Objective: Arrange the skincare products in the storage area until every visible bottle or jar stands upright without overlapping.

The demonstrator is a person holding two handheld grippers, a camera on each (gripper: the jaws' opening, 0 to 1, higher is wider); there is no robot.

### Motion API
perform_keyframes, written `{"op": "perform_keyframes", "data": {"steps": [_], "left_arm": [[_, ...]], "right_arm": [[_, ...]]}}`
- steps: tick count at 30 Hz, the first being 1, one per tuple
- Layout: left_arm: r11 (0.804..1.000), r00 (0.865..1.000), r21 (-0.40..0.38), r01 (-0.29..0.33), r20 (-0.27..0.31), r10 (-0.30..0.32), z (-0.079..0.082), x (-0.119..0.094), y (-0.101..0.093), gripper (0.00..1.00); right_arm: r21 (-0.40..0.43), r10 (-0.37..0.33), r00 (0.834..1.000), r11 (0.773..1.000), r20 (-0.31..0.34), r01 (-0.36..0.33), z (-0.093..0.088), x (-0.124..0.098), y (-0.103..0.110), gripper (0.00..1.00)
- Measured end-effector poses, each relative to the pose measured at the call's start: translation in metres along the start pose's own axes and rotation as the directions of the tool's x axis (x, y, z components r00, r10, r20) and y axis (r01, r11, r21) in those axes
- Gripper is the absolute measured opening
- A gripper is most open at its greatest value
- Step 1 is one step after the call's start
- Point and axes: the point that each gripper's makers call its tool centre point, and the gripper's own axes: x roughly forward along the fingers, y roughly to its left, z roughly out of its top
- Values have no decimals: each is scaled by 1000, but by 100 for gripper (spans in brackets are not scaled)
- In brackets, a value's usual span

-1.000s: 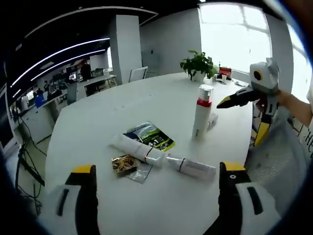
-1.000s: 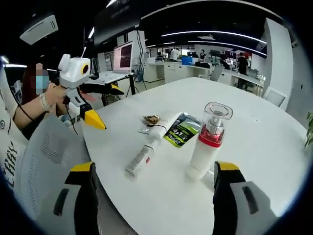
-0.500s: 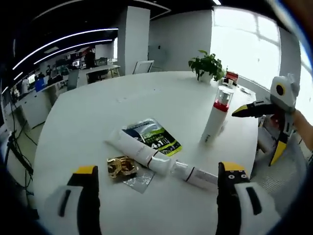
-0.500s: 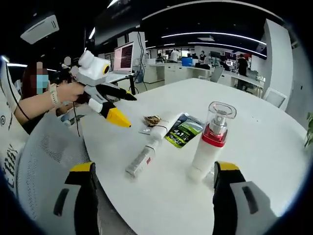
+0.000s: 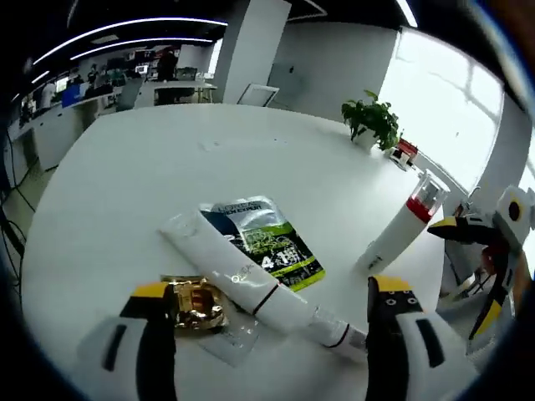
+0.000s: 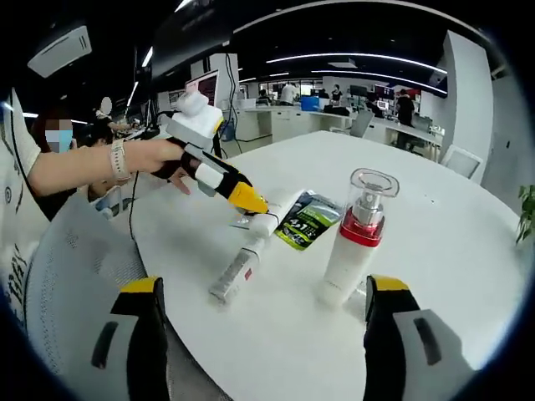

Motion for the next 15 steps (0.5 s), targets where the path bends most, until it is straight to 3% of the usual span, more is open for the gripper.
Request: {"op": "perform_keyframes", "data": {"steps": [4, 6, 8, 15], "left_arm": [[998, 999, -58, -24, -28, 22, 2, 10, 10, 90], [993, 1000, -117, -27, 3, 28, 8, 15, 10, 94], [986, 1000, -163, -28, -6, 27, 9, 24, 14, 96], [987, 993, -144, -77, -101, 62, -7, 38, 19, 86]], "right_arm": [[14, -6, 1000, 1000, -5, 6, -2, 1, -2, 99], [16, -8, 1000, 1000, -3, 8, -2, 0, -1, 99], [21, -14, 1000, 1000, -4, 14, -3, -1, -3, 99], [38, -32, 999, 999, 3, 32, -2, -2, -9, 98]]}}
